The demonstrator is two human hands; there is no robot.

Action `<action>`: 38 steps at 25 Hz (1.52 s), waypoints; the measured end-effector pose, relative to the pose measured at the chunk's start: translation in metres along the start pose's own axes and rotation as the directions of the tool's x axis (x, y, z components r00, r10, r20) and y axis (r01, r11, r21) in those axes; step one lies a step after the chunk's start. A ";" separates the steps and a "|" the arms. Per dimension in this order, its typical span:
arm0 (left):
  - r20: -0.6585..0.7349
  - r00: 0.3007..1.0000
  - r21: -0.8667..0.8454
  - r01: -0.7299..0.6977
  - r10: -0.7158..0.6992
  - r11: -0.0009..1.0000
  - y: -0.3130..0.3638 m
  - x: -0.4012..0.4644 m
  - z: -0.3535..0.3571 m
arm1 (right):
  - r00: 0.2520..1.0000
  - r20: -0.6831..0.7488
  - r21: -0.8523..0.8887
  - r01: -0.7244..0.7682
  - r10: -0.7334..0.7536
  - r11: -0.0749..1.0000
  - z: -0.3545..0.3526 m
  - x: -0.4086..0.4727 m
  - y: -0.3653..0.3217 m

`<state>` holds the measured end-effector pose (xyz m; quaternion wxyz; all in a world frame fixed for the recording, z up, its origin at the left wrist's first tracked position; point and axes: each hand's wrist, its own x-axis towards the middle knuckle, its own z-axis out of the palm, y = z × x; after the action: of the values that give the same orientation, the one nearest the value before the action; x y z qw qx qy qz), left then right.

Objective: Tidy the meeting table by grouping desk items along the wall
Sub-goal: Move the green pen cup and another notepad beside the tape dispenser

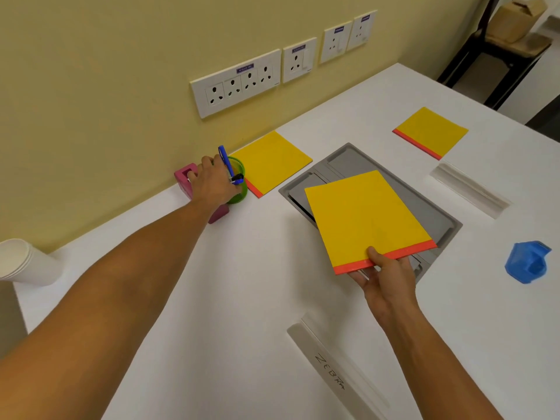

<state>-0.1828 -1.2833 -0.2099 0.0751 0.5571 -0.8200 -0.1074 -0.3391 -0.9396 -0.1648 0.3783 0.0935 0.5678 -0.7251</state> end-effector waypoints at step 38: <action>-0.304 0.952 -0.730 -0.205 -0.041 0.652 0.047 -0.152 0.040 | 0.989 0.085 0.306 -0.141 0.120 0.942 0.056 0.023 0.053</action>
<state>-0.1789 -1.1219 -0.2370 0.4250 0.4468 -0.7051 -0.3503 -0.3042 -1.0032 -0.1987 0.4244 0.1654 0.4265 -0.7814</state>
